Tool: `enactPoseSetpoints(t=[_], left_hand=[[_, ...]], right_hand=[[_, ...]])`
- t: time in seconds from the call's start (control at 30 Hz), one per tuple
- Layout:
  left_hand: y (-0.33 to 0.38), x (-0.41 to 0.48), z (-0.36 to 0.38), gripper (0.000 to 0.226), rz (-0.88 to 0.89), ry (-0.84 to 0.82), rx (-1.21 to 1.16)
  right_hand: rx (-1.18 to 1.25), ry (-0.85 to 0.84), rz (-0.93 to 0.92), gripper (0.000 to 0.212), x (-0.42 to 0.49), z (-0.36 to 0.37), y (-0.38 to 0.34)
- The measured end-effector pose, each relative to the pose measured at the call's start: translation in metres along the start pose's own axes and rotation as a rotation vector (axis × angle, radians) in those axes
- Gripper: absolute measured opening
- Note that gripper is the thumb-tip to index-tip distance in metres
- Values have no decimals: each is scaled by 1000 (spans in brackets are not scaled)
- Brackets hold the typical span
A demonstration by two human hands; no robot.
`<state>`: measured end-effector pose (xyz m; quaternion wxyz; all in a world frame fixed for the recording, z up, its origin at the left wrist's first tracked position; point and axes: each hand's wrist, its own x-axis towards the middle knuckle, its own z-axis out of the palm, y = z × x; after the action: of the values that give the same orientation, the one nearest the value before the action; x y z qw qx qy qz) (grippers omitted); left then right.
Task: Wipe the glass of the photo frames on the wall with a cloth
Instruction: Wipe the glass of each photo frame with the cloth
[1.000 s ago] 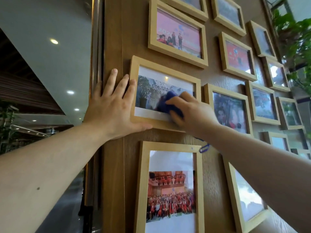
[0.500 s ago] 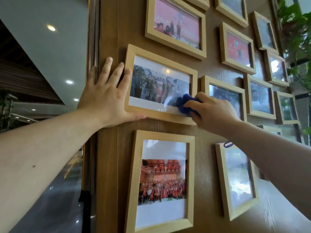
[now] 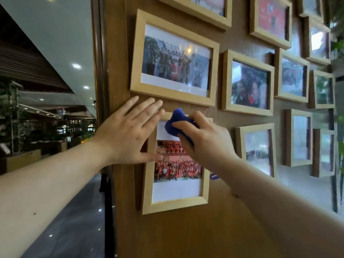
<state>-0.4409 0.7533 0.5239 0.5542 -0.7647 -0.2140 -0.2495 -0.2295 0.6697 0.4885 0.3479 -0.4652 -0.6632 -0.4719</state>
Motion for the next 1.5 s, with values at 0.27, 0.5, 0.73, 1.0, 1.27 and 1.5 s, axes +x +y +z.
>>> enactPoseSetpoints(t=[0.27, 0.5, 0.73, 1.0, 1.27, 1.5], left_hand=[[2, -1, -3, 109, -36, -52, -14], [2, 0, -2, 97, -30, -58, 8], [3, 1, -1, 91, -49, -51, -5], [2, 0, -3, 91, -49, -53, -12], [2, 0, -2, 91, -53, -47, -13], [1, 0, -2, 92, -48, -44, -1]], right_hand=[[1, -9, 31, 33, -7, 28, -3], [-147, -52, 241, 22, -45, 23, 40], [-7, -59, 76, 30, -24, 24, -2], [-118, -157, 68, 25, -48, 19, 22], [-52, -152, 44, 28, -47, 21, 0], [-2, -184, -65, 29, -41, 29, -25]])
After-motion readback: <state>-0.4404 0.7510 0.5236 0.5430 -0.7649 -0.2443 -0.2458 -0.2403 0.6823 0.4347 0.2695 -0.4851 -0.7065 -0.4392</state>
